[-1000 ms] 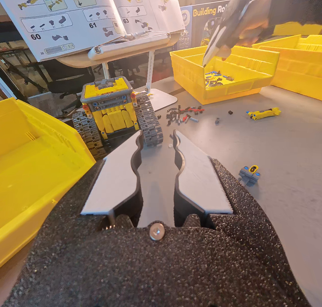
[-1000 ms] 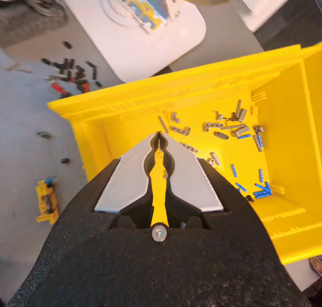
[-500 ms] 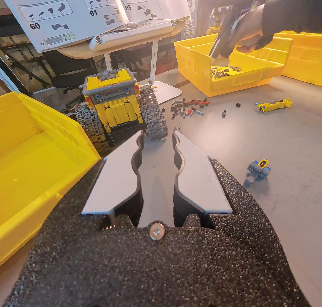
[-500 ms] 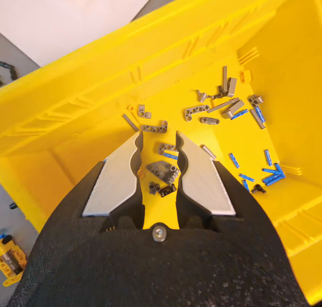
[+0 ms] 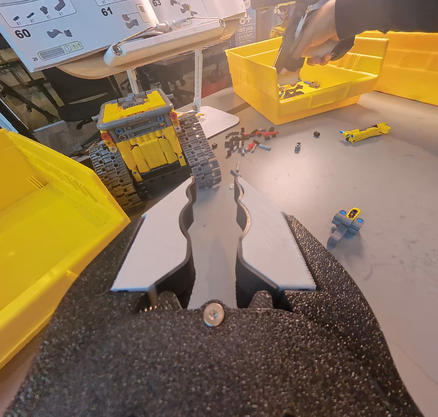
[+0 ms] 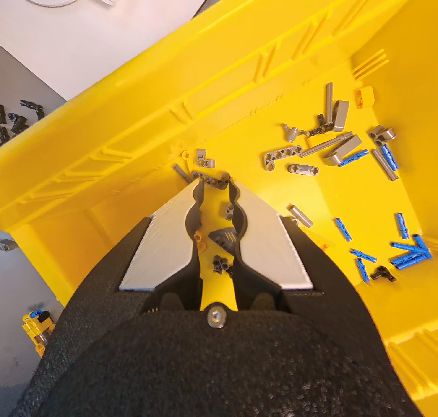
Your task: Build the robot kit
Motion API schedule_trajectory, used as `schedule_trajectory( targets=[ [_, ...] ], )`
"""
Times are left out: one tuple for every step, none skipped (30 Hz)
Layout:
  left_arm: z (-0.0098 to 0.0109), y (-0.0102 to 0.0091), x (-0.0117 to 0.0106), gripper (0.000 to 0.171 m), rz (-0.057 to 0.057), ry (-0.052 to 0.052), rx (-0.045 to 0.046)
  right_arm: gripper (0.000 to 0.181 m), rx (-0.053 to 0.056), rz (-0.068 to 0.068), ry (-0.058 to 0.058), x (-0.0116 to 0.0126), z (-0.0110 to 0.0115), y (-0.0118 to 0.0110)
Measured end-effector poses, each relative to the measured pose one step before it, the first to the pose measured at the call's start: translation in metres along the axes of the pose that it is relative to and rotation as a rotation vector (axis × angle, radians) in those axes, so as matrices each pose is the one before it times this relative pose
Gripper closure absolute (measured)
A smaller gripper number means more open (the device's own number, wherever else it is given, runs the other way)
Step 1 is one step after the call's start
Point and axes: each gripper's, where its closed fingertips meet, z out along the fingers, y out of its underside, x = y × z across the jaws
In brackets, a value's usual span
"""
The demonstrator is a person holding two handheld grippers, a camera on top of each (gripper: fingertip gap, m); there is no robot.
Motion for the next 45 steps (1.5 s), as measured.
schedule_trajectory(
  targets=[
    [0.0, -0.00007, 0.00003, 0.141, 0.0026, -0.0006, 0.00015, 0.165, -0.0063, 0.0046, -0.0029, 0.00009, -0.00048, 0.00087],
    [0.00005, 0.00019, 0.00002, 0.141, 0.0017, 0.0002, -0.0009, 0.169, -0.0022, 0.0044, 0.0014, 0.00089, -0.00061, 0.0005],
    [0.00028, 0.00043, 0.00007, 0.141, 0.0004, 0.0012, -0.00217, 0.181, -0.0009, -0.0047, 0.01, 0.00194, -0.00111, 0.00073],
    [0.00016, 0.00033, 0.00006, 0.141, -0.0003, 0.0008, -0.0012, 0.181, -0.0014, -0.0085, 0.0116, 0.00218, -0.00102, 0.00103],
    [0.00015, 0.00003, 0.00004, 0.141, 0.0, 0.0008, 0.00042, 0.181, 0.002, -0.004, 0.0055, 0.00162, -0.00093, 0.0009],
    [0.00001, -0.00013, 0.00001, 0.141, 0.0006, 0.0012, 0.00038, 0.181, 0.0128, -0.004, -0.005, -0.00009, -0.00124, -0.00067],
    [-0.00002, -0.00011, 0.00007, 0.141, 0.0009, 0.0011, 0.00008, 0.175, 0.0229, -0.0153, -0.0091, -0.00151, -0.00177, -0.00281],
    [0.00003, -0.00007, 0.00019, 0.141, 0.0008, 0.0011, 0.0004, 0.169, 0.024, -0.0335, -0.0008, -0.00144, -0.0021, -0.00353],
    [0.00022, 0.00018, 0.00021, 0.141, 0.0006, 0.0016, -0.00021, 0.165, 0.0122, -0.0488, 0.004, -0.00158, -0.0018, -0.00209],
    [0.0003, 0.0005, 0.00034, 0.141, 0.0004, 0.0024, -0.00215, 0.163, -0.0047, -0.0377, 0.0055, -0.00124, -0.00077, 0.00011],
    [0.00049, 0.00073, 0.00033, 0.141, 0.0007, 0.0015, -0.00282, 0.161, -0.0142, -0.0062, -0.0078, -0.00216, 0.00052, 0.00126],
    [0.00039, 0.0006, 0.00034, 0.141, 0.0015, 0.0014, -0.00255, 0.156, -0.014, 0.0243, -0.019, -0.00286, 0.00169, 0.00104],
    [0.00035, 0.00054, 0.00033, 0.141, 0.0014, 0.0014, -0.00284, 0.152, -0.01, 0.0319, -0.02, -0.00273, 0.00251, 0.00034],
    [0.00029, 0.00051, 0.00013, 0.141, 0.001, 0.0005, -0.00234, 0.15, -0.0064, 0.0205, -0.0101, -0.00178, 0.00243, 0.00005],
    [-0.00005, 0.00021, 0.00016, 0.141, 0.0007, 0.0, -0.00102, 0.149, -0.0109, 0.0111, 0.0098, 0.00097, 0.00262, 0.0008],
    [-0.00012, 0.00008, -0.00012, 0.141, 0.0006, -0.0006, -0.00037, 0.15, -0.031, 0.0155, 0.0181, 0.00244, 0.00311, 0.00397],
    [-0.00022, 0.00009, -0.00017, 0.141, 0.0005, -0.0011, -0.00029, 0.153, -0.035, 0.0143, 0.0113, 0.00164, 0.00319, 0.00477],
    [-0.00023, 0.00015, -0.00027, 0.141, 0.0001, -0.0005, -0.00055, 0.163, 0.0085, -0.0022, 0.0132, 0.0017, -0.00033, -0.0019],
    [-0.00033, 0.00007, -0.00034, 0.141, -0.0006, 0.0002, -0.00024, 0.17, -0.0142, 0.005, -0.0066, -0.00032, 0.00049, 0.00166],
    [-0.00027, -0.00019, -0.00033, 0.141, -0.0011, 0.0, 0.00092, 0.17, -0.0035, 0.002, 0.0028, 0.00064, -0.00051, 0.00031],
    [-0.00014, -0.0003, -0.00019, 0.141, -0.0008, 0.0005, 0.00142, 0.171, -0.0075, -0.0103, -0.0008, -0.00044, -0.00092, 0.00126],
    [-0.00018, -0.00021, -0.00022, 0.141, -0.0001, 0.0007, 0.00079, 0.17, -0.0015, -0.0169, 0.0098, 0.00041, -0.00241, 0.00104],
    [-0.00009, -0.00026, -0.0002, 0.141, 0.0004, -0.0003, 0.00076, 0.17, 0.0045, -0.0112, 0.0039, -0.00102, -0.00455, 0.00021],
    [-0.00025, -0.00026, -0.00036, 0.141, 0.0004, -0.0008, 0.00118, 0.171, 0.024, -0.0106, -0.014, -0.00528, -0.00771, -0.00259],
    [-0.00046, -0.00048, -0.00044, 0.141, 0.0002, -0.0013, 0.00171, 0.17, 0.0431, -0.0148, -0.0291, -0.01007, -0.01121, -0.00576],
    [-0.00053, -0.00061, -0.00066, 0.141, 0.0, -0.0014, 0.0023, 0.17, 0.0475, -0.0262, -0.0348, -0.01453, -0.0138, -0.0071],
    [-0.00048, -0.00069, -0.00075, 0.141, -0.0005, -0.0016, 0.003, 0.17, 0.0439, -0.0477, -0.037, -0.01961, -0.01471, -0.00713],
    [-0.00038, -0.00084, -0.00074, 0.141, -0.0011, -0.001, 0.00331, 0.17, 0.0384, -0.0688, -0.0525, -0.02651, -0.01356, -0.00672],
    [-0.00023, -0.00075, -0.00079, 0.141, -0.0016, -0.0002, 0.00261, 0.17, 0.0283, -0.0671, -0.0542, -0.02976, -0.01002, -0.00559],
    [-0.00002, -0.00066, -0.00072, 0.141, -0.0023, 0.0006, 0.00242, 0.17, 0.0099, -0.0585, -0.0493, -0.03034, -0.00453, -0.00332],
    [0.0002, -0.00034, -0.00046, 0.141, -0.0031, 0.0017, 0.00191, 0.17, -0.0086, -0.0654, -0.0484, -0.03063, 0.00151, -0.00013],
    [0.0004, 0.00004, -0.00011, 0.141, -0.0038, 0.003, -0.00003, 0.17, -0.0235, -0.0676, -0.0349, -0.02807, 0.00725, 0.00235],
    [0.00056, 0.00057, -0.00002, 0.141, -0.0031, 0.0022, -0.00156, 0.17, -0.0251, -0.0683, -0.0208, -0.02461, 0.01189, 0.0025],
    [0.00055, 0.00068, 0.00014, 0.141, -0.0012, 0.0014, -0.00207, 0.17, -0.0252, -0.0558, -0.0247, -0.02312, 0.01525, 0.00214],
    [0.00047, 0.00091, 0.00045, 0.141, 0.0004, 0.0015, -0.00345, 0.17, -0.0258, -0.0369, -0.0269, -0.02076, 0.01739, 0.00187],
    [0.00016, 0.00085, 0.00032, 0.141, 0.0012, -0.0003, -0.00347, 0.17, -0.0245, -0.0319, -0.0236, -0.01806, 0.01775, 0.00144],
    [-0.0001, 0.00067, 0.00029, 0.141, 0.0022, -0.0014, -0.00262, 0.17, -0.0265, -0.0338, -0.0088, -0.01353, 0.01658, 0.00154],
    [-0.00046, 0.00075, -0.00006, 0.141, 0.0027, -0.003, -0.00332, 0.17, -0.0327, -0.0393, 0.0119, -0.00844, 0.0134, 0.00222],
    [-0.00064, 0.00063, -0.00039, 0.141, 0.0025, -0.0047, -0.00277, 0.169, -0.0231, -0.0364, 0.0178, -0.00526, 0.00889, 0.0007],
    [-0.0007, 0.00021, -0.00071, 0.141, 0.0011, -0.0052, -0.00132, 0.169, -0.0067, -0.0162, 0.0177, -0.00247, 0.00447, -0.00144],
    [-0.00081, -0.00015, -0.00094, 0.141, -0.0005, -0.0053, 0.00057, 0.162, -0.0032, -0.0027, -0.0029, -0.00265, 0.00064, -0.00128],
    [-0.00053, -0.00061, -0.00093, 0.141, -0.0015, -0.0041, 0.00231, 0.155, -0.0005, 0.0019, -0.0076, -0.00048, -0.00354, -0.00084],
    [-0.00021, -0.00052, -0.00092, 0.141, -0.002, -0.0022, 0.00223, 0.152, 0.0125, -0.0004, 0.0146, 0.00574, -0.00854, -0.00136],
    [-0.00007, -0.00018, -0.00074, 0.141, -0.0016, -0.0009, 0.0008, 0.152, 0.0244, 0.004, 0.0145, 0.00939, -0.0143, -0.00187],
    [0.00015, 0.00003, -0.00079, 0.141, -0.0008, -0.0004, 0.00047, 0.152, 0.0339, 0.0207, 0.0171, 0.0139, -0.01928, -0.00196]
  ],
)
